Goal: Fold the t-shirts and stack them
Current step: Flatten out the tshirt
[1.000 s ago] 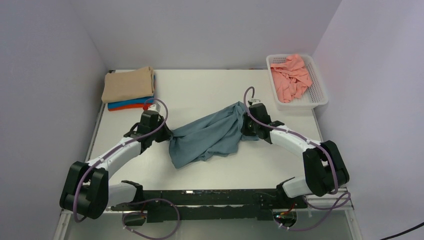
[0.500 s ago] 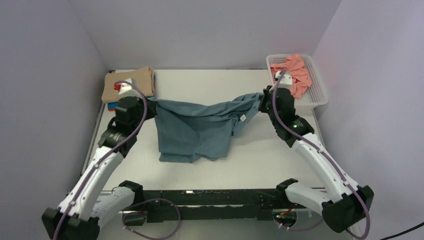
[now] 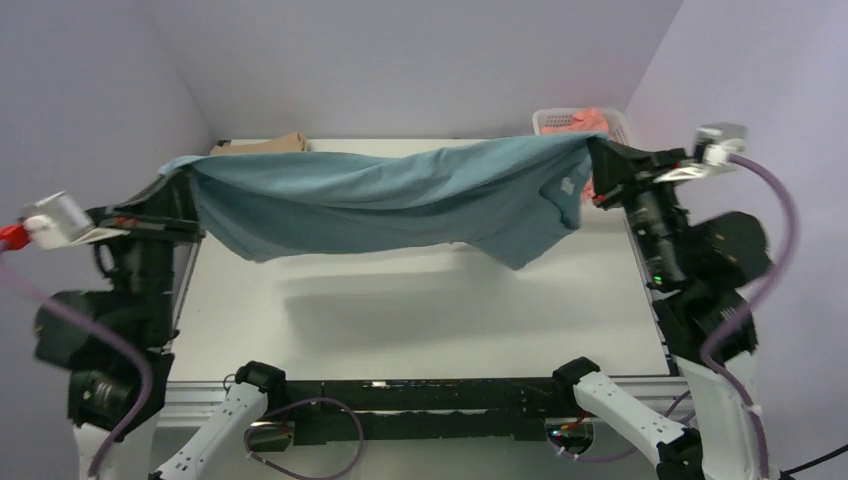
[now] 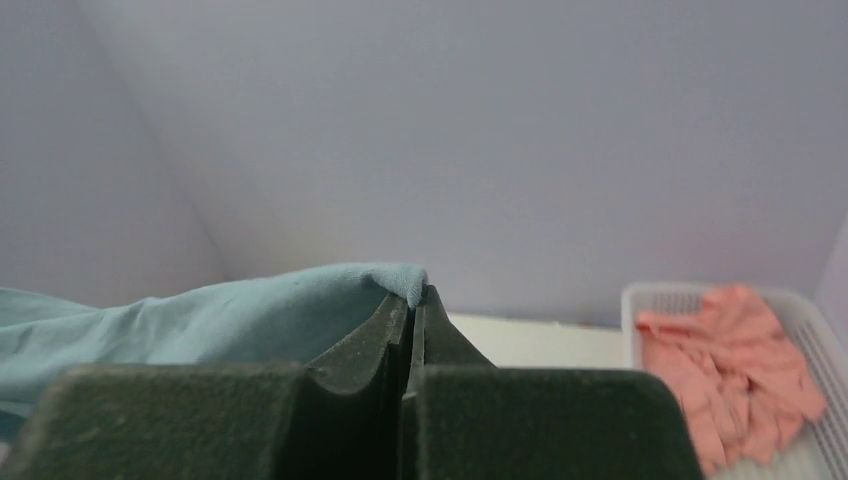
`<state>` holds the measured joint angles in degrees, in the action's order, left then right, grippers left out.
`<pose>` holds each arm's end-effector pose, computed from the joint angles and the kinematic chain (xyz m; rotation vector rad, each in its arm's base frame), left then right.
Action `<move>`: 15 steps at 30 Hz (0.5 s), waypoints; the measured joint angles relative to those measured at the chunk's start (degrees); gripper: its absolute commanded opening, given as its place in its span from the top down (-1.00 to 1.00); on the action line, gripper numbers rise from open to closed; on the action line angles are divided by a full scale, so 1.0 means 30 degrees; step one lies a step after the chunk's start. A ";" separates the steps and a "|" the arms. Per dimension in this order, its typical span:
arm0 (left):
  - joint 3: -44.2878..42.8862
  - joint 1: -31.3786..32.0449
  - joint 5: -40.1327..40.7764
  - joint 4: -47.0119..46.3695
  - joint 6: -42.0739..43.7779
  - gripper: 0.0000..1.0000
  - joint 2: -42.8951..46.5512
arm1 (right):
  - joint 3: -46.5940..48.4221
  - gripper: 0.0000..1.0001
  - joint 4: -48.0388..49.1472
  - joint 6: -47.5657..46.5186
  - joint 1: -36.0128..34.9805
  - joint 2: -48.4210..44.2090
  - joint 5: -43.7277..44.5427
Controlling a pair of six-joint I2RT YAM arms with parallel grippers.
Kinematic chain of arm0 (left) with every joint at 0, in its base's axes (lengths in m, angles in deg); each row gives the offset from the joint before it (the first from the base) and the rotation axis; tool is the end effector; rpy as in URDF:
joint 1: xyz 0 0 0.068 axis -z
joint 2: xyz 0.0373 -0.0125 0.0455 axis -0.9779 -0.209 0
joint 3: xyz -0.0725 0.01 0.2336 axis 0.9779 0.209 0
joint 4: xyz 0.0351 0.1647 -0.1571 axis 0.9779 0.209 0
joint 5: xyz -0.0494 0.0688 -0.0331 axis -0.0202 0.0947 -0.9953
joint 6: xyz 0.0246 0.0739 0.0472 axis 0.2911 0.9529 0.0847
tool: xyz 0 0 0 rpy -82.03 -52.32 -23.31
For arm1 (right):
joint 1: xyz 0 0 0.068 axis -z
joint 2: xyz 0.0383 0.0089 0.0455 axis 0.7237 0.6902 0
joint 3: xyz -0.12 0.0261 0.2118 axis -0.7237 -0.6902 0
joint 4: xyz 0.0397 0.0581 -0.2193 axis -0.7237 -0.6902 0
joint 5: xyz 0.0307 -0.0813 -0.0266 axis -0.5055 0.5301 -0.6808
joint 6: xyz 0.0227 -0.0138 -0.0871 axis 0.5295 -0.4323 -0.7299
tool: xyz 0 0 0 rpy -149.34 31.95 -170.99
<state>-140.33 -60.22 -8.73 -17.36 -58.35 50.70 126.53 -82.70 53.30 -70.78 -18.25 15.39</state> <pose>0.0877 0.0015 0.4842 -0.3731 1.1497 -0.4262 0.1377 0.0461 0.4934 -0.0221 1.3230 0.3736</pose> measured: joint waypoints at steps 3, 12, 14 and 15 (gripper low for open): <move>-0.2259 0.0000 -0.0321 0.0393 0.0743 1.00 0.0153 | 0.2492 1.00 -0.0525 -0.0226 0.0000 -0.0124 -0.1501; -0.5348 0.0000 -0.1144 0.0568 0.1960 1.00 0.0299 | 0.6135 1.00 -0.1625 -0.0969 0.0000 -0.0270 -0.3104; -0.5122 0.0007 -0.1078 0.0576 0.2018 1.00 0.0226 | 0.6120 1.00 -0.1690 -0.1151 0.0000 -0.0044 -0.2965; -0.4874 0.0007 -0.0925 0.0517 0.2069 1.00 0.0124 | 0.5996 1.00 -0.1639 -0.1246 0.0000 0.0160 -0.2754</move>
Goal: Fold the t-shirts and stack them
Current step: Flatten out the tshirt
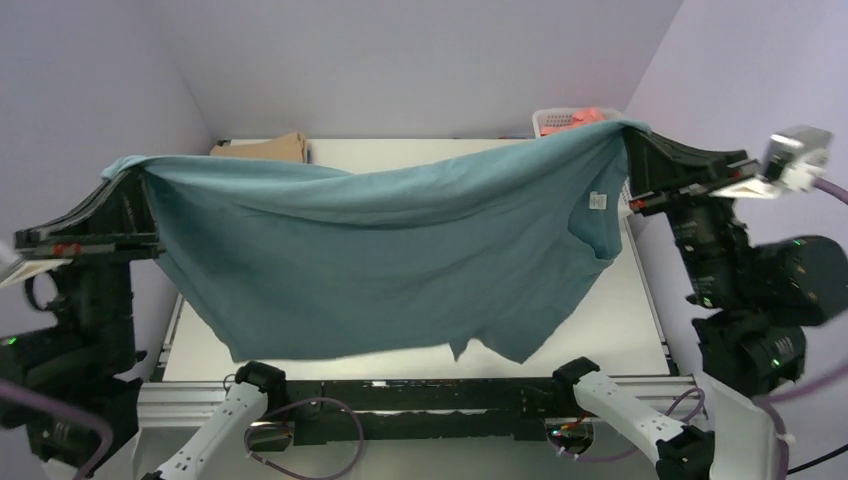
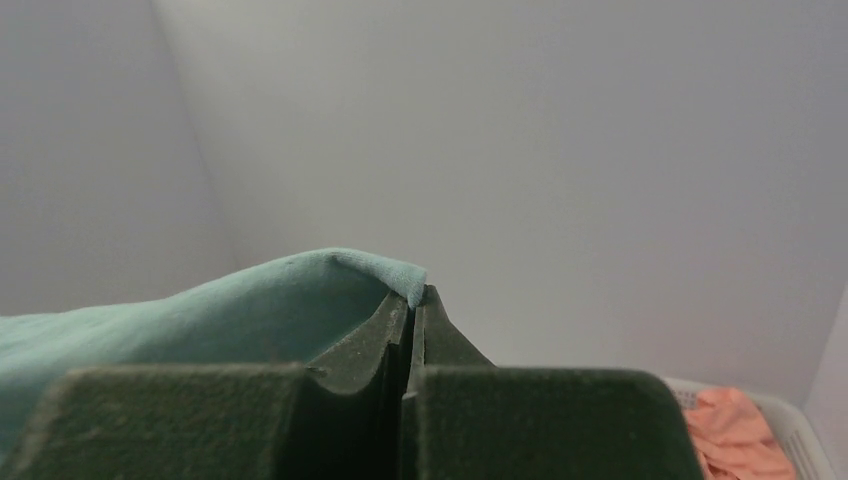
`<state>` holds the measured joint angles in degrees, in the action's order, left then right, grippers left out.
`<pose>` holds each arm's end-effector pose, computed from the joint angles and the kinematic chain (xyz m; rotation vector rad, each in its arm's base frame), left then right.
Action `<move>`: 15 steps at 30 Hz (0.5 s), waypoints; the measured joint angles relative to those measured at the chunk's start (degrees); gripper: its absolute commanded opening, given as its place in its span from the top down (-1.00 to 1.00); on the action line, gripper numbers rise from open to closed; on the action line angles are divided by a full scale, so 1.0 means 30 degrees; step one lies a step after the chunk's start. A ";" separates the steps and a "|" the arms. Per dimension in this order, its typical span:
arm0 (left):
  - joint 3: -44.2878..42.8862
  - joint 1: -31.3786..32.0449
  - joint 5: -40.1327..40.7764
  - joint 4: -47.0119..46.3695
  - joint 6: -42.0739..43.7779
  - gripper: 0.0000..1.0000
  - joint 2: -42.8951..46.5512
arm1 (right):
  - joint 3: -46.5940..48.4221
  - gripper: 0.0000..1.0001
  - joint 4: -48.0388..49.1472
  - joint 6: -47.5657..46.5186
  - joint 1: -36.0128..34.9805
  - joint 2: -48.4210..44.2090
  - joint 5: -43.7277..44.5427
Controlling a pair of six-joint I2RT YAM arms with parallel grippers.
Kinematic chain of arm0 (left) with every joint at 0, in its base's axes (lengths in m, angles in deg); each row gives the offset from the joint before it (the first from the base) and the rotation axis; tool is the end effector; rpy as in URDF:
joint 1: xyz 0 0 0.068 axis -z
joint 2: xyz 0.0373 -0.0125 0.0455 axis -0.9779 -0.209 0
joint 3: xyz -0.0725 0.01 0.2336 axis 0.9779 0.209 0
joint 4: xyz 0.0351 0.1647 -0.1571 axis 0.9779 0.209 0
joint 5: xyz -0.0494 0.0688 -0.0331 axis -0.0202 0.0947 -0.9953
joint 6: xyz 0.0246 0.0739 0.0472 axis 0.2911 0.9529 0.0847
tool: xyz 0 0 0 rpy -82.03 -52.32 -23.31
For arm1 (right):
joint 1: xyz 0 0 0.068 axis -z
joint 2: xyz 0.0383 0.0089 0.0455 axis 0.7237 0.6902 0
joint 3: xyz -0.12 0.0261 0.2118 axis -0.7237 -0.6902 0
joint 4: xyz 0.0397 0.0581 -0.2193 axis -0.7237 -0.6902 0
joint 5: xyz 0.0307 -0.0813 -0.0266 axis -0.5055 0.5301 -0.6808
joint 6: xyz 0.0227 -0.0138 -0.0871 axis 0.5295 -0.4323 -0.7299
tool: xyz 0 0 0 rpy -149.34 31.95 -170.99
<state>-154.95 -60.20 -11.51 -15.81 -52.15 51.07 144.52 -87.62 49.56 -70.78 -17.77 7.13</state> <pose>0.0210 0.0188 0.5393 -0.2810 0.9378 -0.4220 0.0714 0.0288 0.5606 -0.1493 1.0900 0.4409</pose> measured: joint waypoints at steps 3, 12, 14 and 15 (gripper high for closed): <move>0.1042 -0.0007 0.0998 -0.0291 0.0066 1.00 -0.0758 | -0.1304 1.00 0.0685 -0.0284 0.0000 0.0605 0.1115; 0.4532 -0.1814 0.3759 -0.1523 -0.1078 -0.93 -1.2167 | -0.8364 -0.44 0.5275 -0.0831 0.0772 0.7329 0.7329; 0.4874 -0.2594 0.2805 -0.1166 -0.1712 -0.99 -1.5868 | -0.9785 -0.99 0.5989 -0.0189 0.1800 1.0061 0.7133; 0.5013 -0.2914 0.2302 -0.0794 -0.2091 -0.99 -1.7894 | -1.0185 -1.00 0.6113 0.0117 0.2273 1.1227 0.6936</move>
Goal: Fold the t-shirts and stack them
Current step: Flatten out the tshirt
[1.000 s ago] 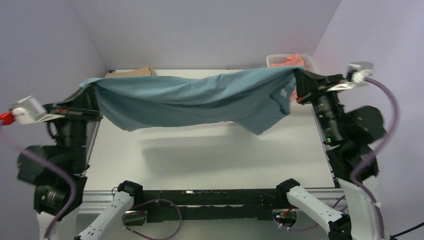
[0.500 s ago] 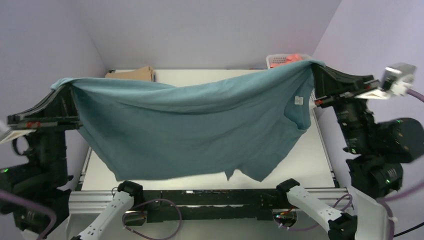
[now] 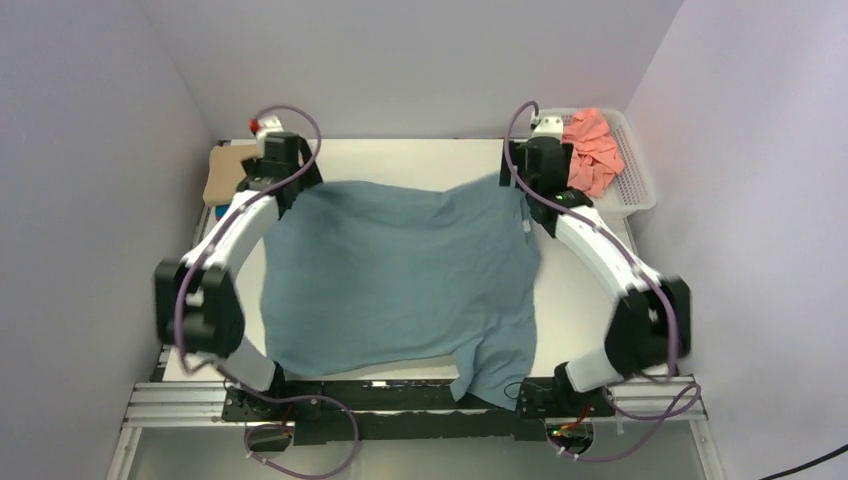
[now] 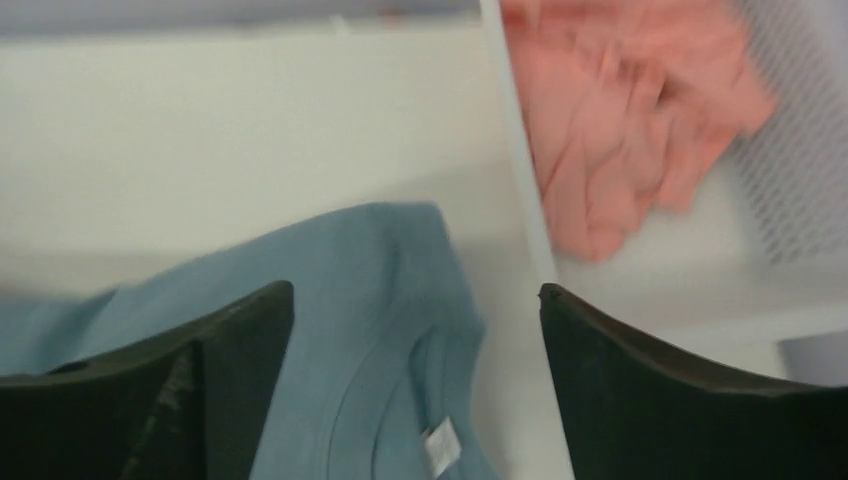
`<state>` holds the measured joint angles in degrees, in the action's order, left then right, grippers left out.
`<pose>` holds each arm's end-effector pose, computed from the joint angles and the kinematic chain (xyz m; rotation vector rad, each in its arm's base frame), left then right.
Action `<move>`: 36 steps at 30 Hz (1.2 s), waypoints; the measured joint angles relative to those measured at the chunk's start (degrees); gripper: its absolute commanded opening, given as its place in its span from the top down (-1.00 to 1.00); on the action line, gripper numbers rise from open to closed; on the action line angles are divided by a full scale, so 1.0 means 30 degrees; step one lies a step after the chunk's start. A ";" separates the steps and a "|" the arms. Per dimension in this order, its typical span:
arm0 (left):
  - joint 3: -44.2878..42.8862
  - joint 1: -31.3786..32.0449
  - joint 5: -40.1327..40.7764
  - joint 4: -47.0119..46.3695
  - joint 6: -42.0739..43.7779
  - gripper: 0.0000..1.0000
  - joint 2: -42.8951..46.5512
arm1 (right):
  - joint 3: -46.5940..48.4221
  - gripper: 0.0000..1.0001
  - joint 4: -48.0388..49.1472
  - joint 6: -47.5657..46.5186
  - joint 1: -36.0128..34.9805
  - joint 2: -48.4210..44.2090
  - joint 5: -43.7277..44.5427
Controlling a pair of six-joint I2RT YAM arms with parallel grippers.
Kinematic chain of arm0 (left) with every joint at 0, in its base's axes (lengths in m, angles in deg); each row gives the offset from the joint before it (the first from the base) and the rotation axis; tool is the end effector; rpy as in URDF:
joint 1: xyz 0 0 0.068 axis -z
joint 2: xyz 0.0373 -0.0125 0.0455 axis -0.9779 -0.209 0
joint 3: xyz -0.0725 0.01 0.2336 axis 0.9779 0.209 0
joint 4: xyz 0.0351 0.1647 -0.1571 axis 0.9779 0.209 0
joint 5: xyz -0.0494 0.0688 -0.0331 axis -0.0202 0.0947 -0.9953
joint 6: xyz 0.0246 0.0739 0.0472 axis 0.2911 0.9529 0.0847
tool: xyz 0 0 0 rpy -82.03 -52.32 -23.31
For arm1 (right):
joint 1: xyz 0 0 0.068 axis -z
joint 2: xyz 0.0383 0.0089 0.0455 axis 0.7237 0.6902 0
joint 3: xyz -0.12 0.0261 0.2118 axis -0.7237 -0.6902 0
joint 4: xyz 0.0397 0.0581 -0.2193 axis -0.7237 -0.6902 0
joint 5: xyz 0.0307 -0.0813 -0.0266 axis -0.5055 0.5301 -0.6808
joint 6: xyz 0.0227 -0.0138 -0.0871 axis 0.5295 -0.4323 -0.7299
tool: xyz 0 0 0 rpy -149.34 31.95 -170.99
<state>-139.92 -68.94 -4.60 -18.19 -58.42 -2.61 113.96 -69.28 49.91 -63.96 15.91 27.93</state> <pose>0.3546 -0.0222 0.2849 -0.5102 1.9812 0.0904 0.3346 0.0726 0.3144 0.0748 1.8642 -0.1030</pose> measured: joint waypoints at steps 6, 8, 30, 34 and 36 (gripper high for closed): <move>0.0095 -0.0415 -0.1785 0.2259 -0.0721 -0.99 -0.4911 | -0.0408 -1.00 -0.0211 0.2011 0.2011 0.6375 -0.1749; 0.0095 -0.0393 -0.2200 0.2295 -0.0845 -0.99 -0.4787 | -0.0452 -1.00 -0.0168 0.2448 0.2004 0.6710 -0.2259; 0.9369 0.3606 -0.7009 0.0561 -0.3665 -0.99 0.4255 | -0.7839 -1.00 0.0087 0.6506 0.1413 -0.1093 -0.7533; 1.1205 0.3694 -0.8065 -0.0015 -0.4422 -0.99 0.3228 | -0.9114 -1.00 -0.0189 0.6972 0.1326 -0.1246 -0.8728; 1.1125 0.3694 -0.8262 -0.0087 -0.4546 -0.99 0.1938 | -0.9602 -1.00 -0.0277 0.7147 0.1268 -0.1151 -0.9012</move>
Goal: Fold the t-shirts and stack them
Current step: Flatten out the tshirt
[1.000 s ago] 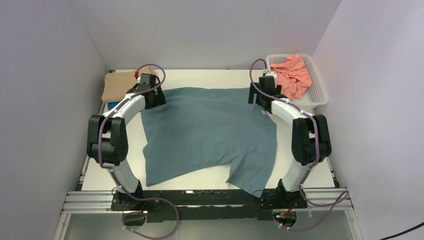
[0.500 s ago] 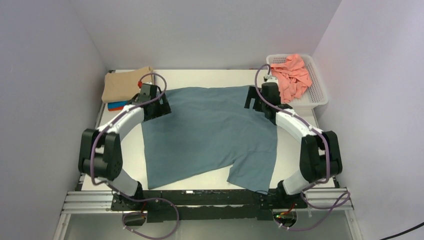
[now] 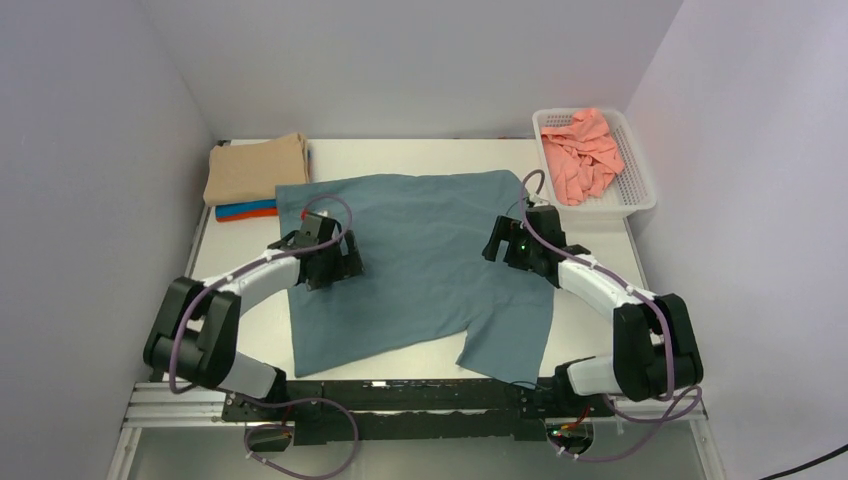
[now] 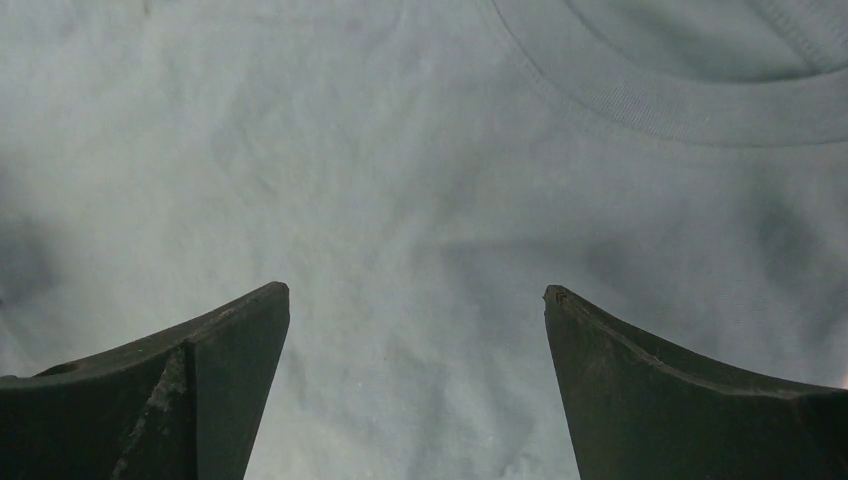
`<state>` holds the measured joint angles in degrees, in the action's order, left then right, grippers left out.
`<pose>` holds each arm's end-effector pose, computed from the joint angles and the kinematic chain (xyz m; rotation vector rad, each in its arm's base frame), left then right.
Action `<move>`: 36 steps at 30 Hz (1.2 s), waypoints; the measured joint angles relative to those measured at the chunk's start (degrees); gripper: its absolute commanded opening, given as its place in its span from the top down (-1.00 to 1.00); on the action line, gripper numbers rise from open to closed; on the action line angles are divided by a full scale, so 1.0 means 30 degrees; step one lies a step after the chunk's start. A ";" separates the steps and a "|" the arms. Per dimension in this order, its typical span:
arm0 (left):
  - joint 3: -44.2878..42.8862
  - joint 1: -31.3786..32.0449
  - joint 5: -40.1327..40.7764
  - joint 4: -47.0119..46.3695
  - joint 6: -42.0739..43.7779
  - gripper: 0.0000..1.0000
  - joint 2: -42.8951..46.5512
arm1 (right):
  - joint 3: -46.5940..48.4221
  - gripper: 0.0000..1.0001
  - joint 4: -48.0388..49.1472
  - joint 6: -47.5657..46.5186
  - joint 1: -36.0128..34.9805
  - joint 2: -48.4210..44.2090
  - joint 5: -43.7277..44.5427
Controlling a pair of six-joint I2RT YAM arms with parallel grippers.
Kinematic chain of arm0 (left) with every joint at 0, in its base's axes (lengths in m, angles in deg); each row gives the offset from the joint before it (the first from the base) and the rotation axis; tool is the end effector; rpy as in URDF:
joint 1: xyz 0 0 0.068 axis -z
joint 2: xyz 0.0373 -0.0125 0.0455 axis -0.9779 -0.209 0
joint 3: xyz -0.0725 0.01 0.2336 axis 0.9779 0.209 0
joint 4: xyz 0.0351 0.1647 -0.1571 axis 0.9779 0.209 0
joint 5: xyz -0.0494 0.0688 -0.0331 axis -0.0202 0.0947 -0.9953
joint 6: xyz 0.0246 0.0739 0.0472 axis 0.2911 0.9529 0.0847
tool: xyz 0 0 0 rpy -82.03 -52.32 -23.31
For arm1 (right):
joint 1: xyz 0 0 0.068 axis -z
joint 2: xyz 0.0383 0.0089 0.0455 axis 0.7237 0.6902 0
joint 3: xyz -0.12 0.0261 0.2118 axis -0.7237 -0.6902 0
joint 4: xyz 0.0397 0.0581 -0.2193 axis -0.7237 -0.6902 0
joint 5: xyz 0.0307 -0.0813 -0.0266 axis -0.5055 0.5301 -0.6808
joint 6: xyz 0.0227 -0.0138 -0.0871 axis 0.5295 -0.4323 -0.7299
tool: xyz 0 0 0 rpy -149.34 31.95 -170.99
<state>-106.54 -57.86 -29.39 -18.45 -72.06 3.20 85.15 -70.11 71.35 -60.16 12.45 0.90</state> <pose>0.2494 -0.0919 0.1227 -0.3903 2.5911 -0.3777 0.2727 0.0727 0.1542 0.2371 2.3745 0.4250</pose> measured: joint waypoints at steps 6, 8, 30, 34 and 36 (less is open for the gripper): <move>-0.2834 -0.0554 0.0007 -0.0532 -0.0197 -0.99 -0.3359 | -0.0160 -1.00 0.0539 0.0568 -0.0058 0.2397 -0.0532; -0.4014 -0.1027 -0.0270 -0.0597 -0.0284 -0.99 -0.4459 | 0.0452 -1.00 0.1093 0.0707 -0.0058 0.3235 -0.0685; -0.6091 -0.2047 0.1734 0.2608 0.0554 -0.99 -0.1843 | 0.3985 -1.00 0.1413 0.0379 -0.0131 0.2062 0.1319; -0.2120 -0.1960 0.3395 0.2987 -0.0612 -0.99 0.3752 | 0.1719 -1.00 0.1727 0.0634 -0.0131 -0.1661 0.1311; -0.0248 -0.2361 0.4284 0.3519 -0.1392 -0.99 0.5493 | 0.0831 -1.00 0.1596 0.0707 -0.0117 -0.2608 0.1311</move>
<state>-107.28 -64.94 -16.53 -7.89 -76.23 19.68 87.64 -65.32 73.47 -60.51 4.63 4.83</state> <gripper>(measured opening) 0.994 0.997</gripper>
